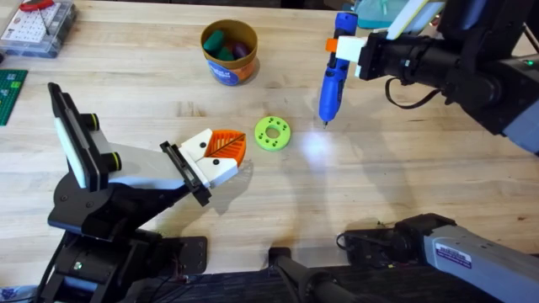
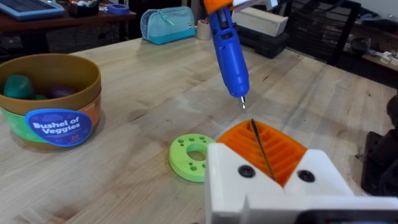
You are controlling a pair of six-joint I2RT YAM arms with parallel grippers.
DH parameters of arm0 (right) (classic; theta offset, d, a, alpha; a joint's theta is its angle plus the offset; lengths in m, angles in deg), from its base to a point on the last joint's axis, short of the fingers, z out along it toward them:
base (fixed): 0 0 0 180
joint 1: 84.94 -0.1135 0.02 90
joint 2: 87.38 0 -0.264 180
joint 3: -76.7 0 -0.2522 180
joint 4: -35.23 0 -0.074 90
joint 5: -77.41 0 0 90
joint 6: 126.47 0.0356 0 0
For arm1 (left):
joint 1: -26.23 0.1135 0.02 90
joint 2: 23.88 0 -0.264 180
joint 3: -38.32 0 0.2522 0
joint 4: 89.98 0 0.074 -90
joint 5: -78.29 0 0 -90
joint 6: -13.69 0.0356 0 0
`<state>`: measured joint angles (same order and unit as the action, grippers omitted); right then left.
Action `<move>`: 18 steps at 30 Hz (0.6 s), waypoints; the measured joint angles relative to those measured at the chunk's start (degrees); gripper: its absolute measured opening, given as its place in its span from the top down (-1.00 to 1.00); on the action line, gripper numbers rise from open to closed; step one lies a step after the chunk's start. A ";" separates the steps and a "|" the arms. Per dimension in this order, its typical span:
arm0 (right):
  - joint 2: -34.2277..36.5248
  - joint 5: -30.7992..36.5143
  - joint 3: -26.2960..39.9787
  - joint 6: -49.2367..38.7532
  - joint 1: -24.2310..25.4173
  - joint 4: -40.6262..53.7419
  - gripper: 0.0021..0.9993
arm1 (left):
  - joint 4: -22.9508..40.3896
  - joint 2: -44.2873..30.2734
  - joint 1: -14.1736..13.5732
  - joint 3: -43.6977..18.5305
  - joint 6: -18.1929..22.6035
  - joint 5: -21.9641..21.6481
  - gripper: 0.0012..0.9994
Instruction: Pick up the gripper from the table and insert it into the empty holder that is missing its gripper. Then pick up a screw, insert it into the mounting hole, and use the screwdriver to tighten it. Finally, clean up the table by picking up the vegetable and placing it into the bucket.
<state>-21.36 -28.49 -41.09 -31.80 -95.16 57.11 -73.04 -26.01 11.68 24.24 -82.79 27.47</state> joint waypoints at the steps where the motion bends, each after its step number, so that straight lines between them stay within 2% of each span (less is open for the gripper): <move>1: 0.00 0.00 0.00 0.00 -0.01 0.26 0.93 | 0.00 0.00 0.00 0.00 0.00 0.00 0.98; 6: 0.27 0.02 -0.47 -0.51 0.01 2.31 0.93 | 0.00 0.00 0.00 0.00 0.00 0.02 0.98; 9: 0.50 0.02 -0.52 -4.05 0.01 3.87 0.93 | 0.00 0.00 0.00 0.00 0.00 0.02 0.98; 14: 0.83 0.02 -0.56 -19.29 0.01 9.22 0.93 | 0.00 0.00 0.00 0.00 0.00 0.02 0.98; 18: 3.68 0.02 -0.61 -30.45 0.01 10.43 0.93 | 0.00 -0.02 0.00 0.00 0.00 0.02 0.98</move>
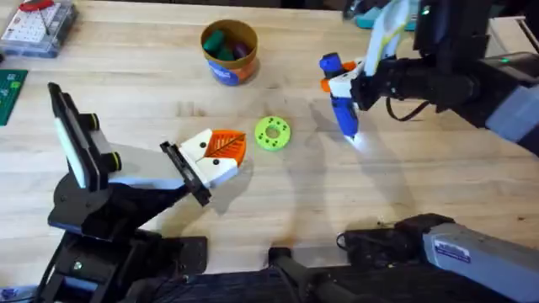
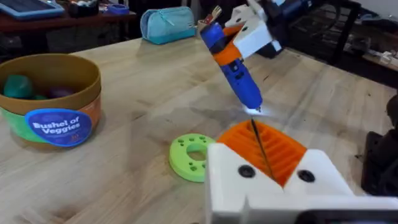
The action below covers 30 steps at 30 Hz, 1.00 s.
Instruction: Pick up the gripper from the table and insert it into the empty holder that is missing its gripper. Then pick up a screw, insert it into the mounting hole, and use the screwdriver to tighten it. Finally, clean up the table by picking up the vegetable and placing it into the bucket.
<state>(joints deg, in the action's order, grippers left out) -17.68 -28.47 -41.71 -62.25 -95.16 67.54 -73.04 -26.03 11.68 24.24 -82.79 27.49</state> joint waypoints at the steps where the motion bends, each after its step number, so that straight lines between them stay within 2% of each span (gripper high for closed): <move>1: 1.22 -0.02 0.00 -1.97 0.00 0.05 0.93 | 0.00 0.01 0.00 0.00 0.00 0.00 0.98; 9: 13.45 0.14 0.02 -13.24 -1.84 -0.51 0.93 | 0.00 0.02 0.00 0.00 0.00 0.00 0.98; 11: 16.03 0.25 0.02 -14.90 -3.09 -0.53 0.86 | 0.00 0.01 0.00 0.00 0.00 0.00 0.98; 16: 20.40 0.26 0.00 -17.15 -5.52 -0.36 0.32 | 0.00 0.02 0.00 0.00 0.00 0.00 0.98; 18: 20.70 0.38 0.00 -17.50 -5.88 -0.22 0.01 | 0.02 0.02 0.00 0.00 0.00 0.00 0.98; 21: 19.93 0.41 0.00 -17.01 -6.01 -0.34 -0.83 | 0.00 0.02 0.00 0.00 0.00 0.00 0.98; 22: 19.43 0.42 0.00 -16.32 -6.01 -0.32 -0.95 | 0.00 0.02 0.00 0.00 0.00 0.00 0.98; 30: 8.13 0.38 0.17 -4.82 -6.01 1.28 -0.99 | 0.00 0.02 0.00 0.00 0.00 0.00 0.98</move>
<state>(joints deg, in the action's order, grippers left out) -9.55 -28.09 -41.53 -67.07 -101.17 68.82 -73.04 -26.01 11.68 24.24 -82.79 27.49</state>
